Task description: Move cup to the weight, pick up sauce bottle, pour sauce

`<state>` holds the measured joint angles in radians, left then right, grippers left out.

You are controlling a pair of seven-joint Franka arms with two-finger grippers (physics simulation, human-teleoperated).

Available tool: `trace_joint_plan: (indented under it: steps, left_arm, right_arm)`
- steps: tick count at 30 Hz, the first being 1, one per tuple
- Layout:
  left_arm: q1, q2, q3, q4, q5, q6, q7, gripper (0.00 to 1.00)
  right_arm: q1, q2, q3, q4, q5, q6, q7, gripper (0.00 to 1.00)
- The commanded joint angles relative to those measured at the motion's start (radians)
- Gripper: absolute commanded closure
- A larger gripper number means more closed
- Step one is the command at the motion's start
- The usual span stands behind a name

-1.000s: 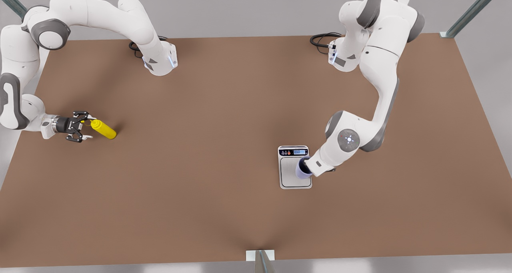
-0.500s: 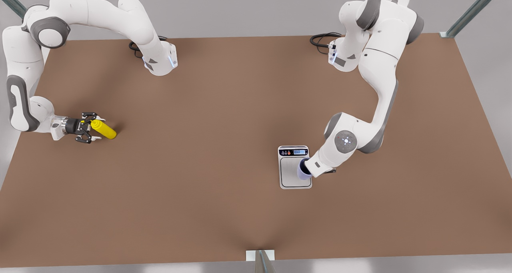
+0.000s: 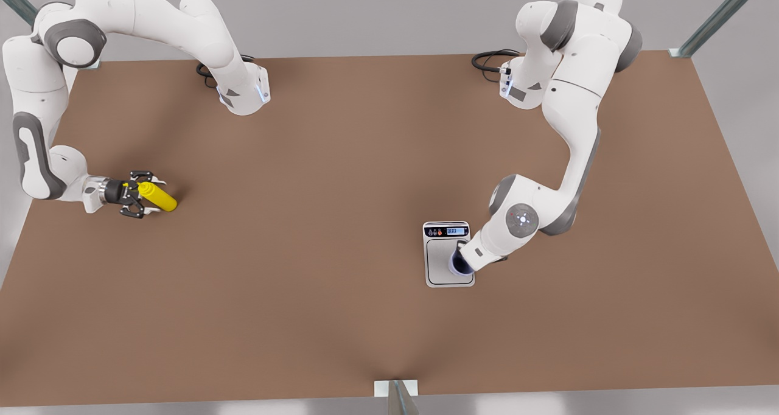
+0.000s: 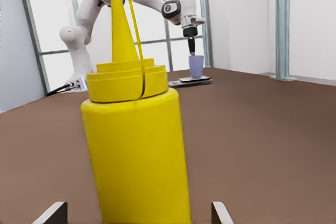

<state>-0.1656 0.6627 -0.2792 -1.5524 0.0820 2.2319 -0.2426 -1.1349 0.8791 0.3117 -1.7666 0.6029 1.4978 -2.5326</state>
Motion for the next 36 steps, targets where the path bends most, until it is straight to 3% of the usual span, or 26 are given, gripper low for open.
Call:
trace_joint_plan:
  steps: [1,9,11,15,20,23,25,28,29,32,34,36]
  left_arm:
    - [0.000,0.000,0.000,0.000,-0.008,0.000,0.002,0.03]
    - [0.008,-0.005,0.000,0.002,-0.011,-0.002,0.000,0.03]
    - [0.011,-0.008,0.000,0.003,-0.013,-0.006,0.000,0.03]
    - [0.009,-0.011,0.000,0.020,-0.027,-0.011,-0.003,0.03]
    - [0.026,-0.080,0.002,0.069,-0.045,-0.201,-0.021,0.03]
    - [0.070,-0.146,0.018,0.150,-0.114,-0.408,-0.041,0.03]
    - [0.136,-0.186,0.018,0.180,-0.113,-0.445,-0.054,0.02]
    - [0.207,-0.379,0.209,0.183,-0.106,-0.736,0.051,0.00]
    - [0.207,-0.419,0.229,0.183,-0.103,-0.749,0.051,0.00]
    - [0.227,-0.572,0.227,0.092,-0.064,-0.744,0.065,0.00]
    - [0.230,-0.565,0.227,0.089,-0.062,-0.746,0.065,0.00]
    - [0.233,-0.561,0.227,0.089,-0.062,-0.744,0.065,0.00]
  right_arm:
    - [-0.002,-0.002,0.001,-0.002,0.000,0.002,0.000,0.00]
    - [-0.006,-0.025,0.021,-0.048,0.003,0.033,0.009,0.02]
    - [-0.006,-0.025,0.021,-0.050,0.003,0.033,0.011,0.28]
    - [-0.002,-0.031,0.021,-0.059,0.003,0.033,0.014,0.32]
    - [0.003,-0.037,0.021,-0.070,0.003,0.052,0.014,0.44]
    - [0.006,-0.043,0.021,-0.076,0.003,0.072,0.063,0.46]
    - [0.006,-0.046,0.021,-0.080,0.003,0.072,0.069,0.47]
    - [0.021,-0.074,0.023,-0.082,0.003,0.070,0.075,0.49]
    - [0.035,-0.136,0.029,-0.125,0.003,0.065,0.107,0.49]
    - [0.040,-0.291,0.185,-0.177,0.003,0.068,0.307,0.49]
    - [0.044,-0.361,0.346,-0.172,0.003,0.128,0.449,0.49]
    - [0.133,-0.428,0.394,-0.172,0.003,0.180,0.571,0.49]
